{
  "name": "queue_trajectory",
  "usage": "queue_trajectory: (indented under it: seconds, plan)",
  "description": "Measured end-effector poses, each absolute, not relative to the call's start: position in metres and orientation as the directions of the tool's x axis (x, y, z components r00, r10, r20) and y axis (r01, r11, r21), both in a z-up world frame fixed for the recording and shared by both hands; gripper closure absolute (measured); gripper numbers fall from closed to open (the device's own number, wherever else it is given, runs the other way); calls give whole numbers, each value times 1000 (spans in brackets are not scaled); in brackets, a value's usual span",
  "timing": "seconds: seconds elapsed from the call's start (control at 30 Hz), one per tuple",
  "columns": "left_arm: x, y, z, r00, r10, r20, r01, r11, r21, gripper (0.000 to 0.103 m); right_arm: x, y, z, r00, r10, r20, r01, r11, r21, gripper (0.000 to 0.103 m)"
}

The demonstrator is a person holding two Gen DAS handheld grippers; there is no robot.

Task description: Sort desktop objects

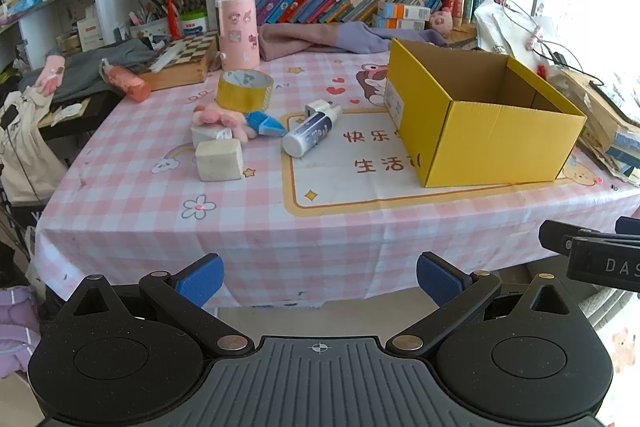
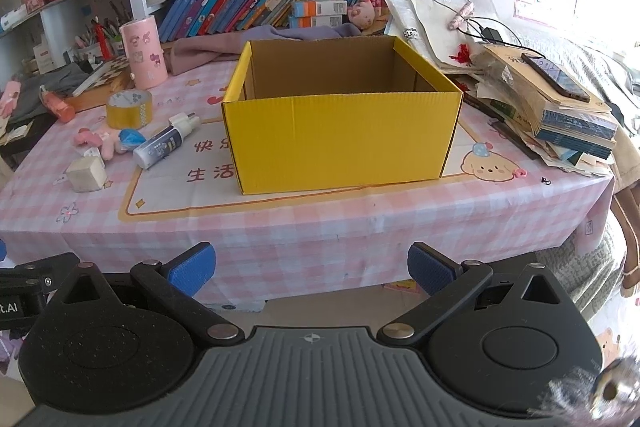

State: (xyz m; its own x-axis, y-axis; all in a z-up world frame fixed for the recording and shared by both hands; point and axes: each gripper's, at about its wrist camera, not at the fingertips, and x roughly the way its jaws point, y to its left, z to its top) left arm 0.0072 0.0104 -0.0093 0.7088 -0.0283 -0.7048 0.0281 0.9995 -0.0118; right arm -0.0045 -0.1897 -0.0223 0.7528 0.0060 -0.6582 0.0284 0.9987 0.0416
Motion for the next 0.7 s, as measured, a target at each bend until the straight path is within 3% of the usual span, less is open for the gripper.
queue_trajectory:
  seconds: [0.7]
  plan:
    - [13,9,-12,699,-31,-715,54,998,9,0,1,-185,-24,747,5,-665,25,999,36,0]
